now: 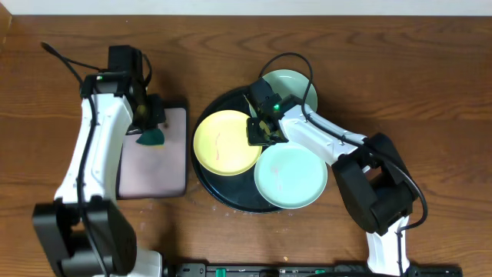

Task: Clean dirty plates on tray and stack at the side
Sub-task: 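Scrub the yellow plate with the sponge while right gripper holds its rim, then lift the sponge back toward the white tray with the left gripper, then lift the yellow plate with the right gripper and carry it right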

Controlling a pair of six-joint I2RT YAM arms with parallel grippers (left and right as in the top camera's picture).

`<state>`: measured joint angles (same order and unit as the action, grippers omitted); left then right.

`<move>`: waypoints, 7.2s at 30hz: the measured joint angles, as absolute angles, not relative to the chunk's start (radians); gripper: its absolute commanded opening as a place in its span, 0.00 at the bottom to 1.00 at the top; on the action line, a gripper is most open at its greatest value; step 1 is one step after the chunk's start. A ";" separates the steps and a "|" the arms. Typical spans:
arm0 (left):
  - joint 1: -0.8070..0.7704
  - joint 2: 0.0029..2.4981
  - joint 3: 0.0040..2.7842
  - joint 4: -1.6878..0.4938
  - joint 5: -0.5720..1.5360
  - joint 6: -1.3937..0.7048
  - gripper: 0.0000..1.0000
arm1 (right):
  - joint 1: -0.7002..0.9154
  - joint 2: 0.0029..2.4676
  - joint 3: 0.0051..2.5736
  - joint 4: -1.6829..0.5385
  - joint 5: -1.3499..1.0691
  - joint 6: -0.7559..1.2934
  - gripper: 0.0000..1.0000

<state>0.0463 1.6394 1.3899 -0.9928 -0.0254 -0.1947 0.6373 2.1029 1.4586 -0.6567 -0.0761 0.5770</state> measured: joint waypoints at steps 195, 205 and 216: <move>0.163 1.610 1.281 -0.984 0.098 -0.316 0.08 | 1.118 1.766 1.523 -0.808 1.246 0.265 0.01; 0.163 1.610 1.281 -0.984 0.098 -0.316 0.07 | 1.098 1.766 1.523 -0.834 1.098 0.271 0.01; 0.163 1.610 1.281 -0.984 0.098 -0.316 0.08 | 0.785 1.766 1.523 -0.850 0.369 0.307 0.01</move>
<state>0.1635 1.6100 1.2812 -0.9836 0.0982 -0.3164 0.7845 1.7660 1.5234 -0.8497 0.3691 0.3065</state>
